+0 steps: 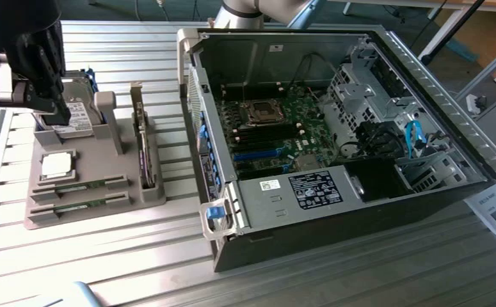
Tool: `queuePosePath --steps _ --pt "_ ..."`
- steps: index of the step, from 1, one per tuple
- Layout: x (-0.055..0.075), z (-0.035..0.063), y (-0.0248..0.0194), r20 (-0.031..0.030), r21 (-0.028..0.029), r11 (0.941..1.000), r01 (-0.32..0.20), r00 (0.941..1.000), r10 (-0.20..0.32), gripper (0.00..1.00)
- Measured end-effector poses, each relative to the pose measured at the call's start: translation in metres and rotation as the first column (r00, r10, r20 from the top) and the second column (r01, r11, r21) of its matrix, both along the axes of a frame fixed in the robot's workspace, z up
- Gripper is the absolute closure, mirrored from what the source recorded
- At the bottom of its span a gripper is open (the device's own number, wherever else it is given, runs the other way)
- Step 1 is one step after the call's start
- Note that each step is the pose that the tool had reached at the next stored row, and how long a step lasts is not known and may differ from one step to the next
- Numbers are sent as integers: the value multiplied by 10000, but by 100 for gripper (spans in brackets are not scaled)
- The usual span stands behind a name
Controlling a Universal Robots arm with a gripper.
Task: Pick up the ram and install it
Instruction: 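Pick up the ram and move it above insertion slot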
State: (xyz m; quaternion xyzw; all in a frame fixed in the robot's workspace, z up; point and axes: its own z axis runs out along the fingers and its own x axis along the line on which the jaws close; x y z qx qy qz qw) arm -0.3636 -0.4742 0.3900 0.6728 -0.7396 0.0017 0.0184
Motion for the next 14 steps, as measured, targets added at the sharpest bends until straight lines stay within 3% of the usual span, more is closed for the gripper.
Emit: queuePosePath --steps 3,9,14 --pt "0 0 0 0 0 9994 -357 9994 357 90" --pt "0 0 1 1 13 9993 -365 9993 365 90" --pt "0 0 0 67 151 9992 -365 9993 364 90"
